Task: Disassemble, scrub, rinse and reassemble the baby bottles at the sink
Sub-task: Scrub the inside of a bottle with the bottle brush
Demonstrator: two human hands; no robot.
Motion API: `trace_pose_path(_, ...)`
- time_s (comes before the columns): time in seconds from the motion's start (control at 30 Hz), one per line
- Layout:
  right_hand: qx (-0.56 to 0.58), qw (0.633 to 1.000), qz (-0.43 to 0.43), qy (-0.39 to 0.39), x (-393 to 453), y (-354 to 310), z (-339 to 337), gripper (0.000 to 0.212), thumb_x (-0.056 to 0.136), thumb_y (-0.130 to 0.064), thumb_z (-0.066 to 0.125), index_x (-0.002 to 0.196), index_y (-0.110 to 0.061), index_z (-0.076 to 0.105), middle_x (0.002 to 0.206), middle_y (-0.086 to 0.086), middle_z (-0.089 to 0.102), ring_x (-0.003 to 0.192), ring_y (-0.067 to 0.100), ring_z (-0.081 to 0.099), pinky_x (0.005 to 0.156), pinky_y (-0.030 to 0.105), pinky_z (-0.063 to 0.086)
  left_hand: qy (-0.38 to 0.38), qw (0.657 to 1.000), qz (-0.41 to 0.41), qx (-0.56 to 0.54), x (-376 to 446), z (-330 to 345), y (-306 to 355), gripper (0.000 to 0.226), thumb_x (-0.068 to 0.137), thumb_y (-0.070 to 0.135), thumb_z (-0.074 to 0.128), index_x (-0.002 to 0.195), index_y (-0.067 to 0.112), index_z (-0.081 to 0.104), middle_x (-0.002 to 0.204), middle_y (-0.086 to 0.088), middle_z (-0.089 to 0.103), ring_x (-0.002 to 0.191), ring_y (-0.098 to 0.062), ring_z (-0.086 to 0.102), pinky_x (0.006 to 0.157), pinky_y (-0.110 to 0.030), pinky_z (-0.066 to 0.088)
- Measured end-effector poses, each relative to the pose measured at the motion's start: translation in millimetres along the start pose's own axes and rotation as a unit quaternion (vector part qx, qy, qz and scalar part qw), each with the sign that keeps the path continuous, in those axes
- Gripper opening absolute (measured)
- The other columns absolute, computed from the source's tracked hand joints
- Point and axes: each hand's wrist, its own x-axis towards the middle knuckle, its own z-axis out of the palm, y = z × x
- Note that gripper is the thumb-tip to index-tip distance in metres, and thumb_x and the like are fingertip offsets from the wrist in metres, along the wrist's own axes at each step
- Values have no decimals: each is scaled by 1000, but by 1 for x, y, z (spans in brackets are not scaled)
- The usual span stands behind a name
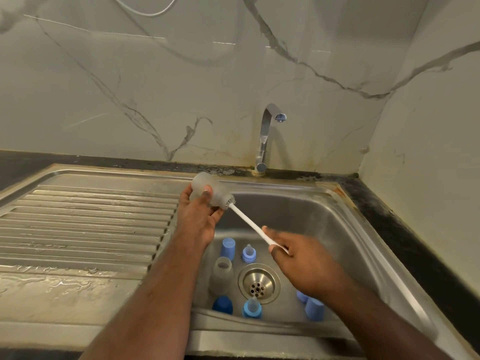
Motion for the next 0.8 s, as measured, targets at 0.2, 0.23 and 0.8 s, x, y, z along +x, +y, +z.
trace_pose_path(0.2, -172, 984, -37, 19, 3, -3, 10, 50, 106, -31, 38, 154, -42, 28, 117, -7, 60, 99, 14, 60, 84, 29, 50, 11, 1000, 4, -1, 1, 0, 0, 50, 96, 8, 66, 141, 22, 49, 131, -16, 58, 110, -39, 66, 73, -50, 63)
trace_pose_path(0.23, -109, 994, -23, -2, 3, -3, 9, 47, 104, -30, 42, 149, -43, 38, 110, -12, 66, 94, 9, 64, 80, 26, 51, 16, 1000, 6, -2, 2, -1, 0, 50, 96, 7, 66, 141, 21, 49, 130, -16, 58, 110, -39, 66, 72, -49, 64)
trace_pose_path(0.8, 140, 986, 65, -56, 4, 0, 2, 39, 103, -28, 49, 138, -43, 53, 85, -7, 68, 57, 8, 58, 48, 21, 41, -56, 997, -30, 41, -9, 4, 1, 47, 98, 5, 62, 142, 20, 51, 136, -18, 52, 112, -42, 63, 70, -51, 63)
